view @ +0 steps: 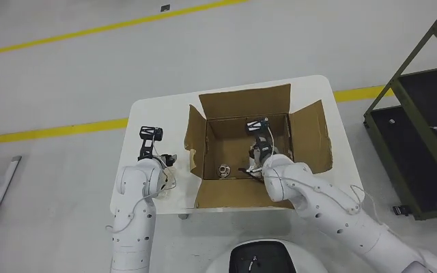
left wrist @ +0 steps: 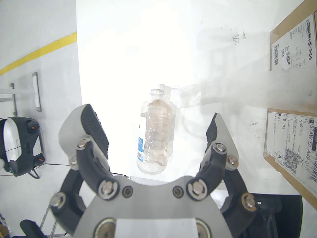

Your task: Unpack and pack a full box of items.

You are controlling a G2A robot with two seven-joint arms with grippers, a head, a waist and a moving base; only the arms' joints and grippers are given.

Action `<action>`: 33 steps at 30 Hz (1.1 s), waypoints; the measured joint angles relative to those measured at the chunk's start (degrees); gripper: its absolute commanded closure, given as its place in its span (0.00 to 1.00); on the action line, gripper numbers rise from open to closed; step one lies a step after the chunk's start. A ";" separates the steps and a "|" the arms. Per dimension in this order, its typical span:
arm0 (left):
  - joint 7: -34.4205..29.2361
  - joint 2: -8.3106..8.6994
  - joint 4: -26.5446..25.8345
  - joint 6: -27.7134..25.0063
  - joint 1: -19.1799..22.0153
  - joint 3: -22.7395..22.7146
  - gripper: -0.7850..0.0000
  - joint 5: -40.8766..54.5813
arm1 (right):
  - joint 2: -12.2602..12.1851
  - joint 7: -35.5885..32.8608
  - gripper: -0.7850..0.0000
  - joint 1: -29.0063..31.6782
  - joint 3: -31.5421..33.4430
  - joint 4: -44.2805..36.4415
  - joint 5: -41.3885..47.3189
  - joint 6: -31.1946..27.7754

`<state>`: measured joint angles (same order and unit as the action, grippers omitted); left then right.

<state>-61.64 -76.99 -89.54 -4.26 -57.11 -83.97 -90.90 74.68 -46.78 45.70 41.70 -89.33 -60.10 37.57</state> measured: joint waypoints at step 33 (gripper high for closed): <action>0.00 0.00 0.00 0.00 0.00 0.00 0.00 0.00 | 5.59 -8.96 0.44 -7.38 -3.48 14.76 1.89 -5.86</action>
<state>-61.64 -76.99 -89.54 -4.26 -57.11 -83.97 -90.90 80.27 -55.74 38.33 38.22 -74.57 -58.21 31.71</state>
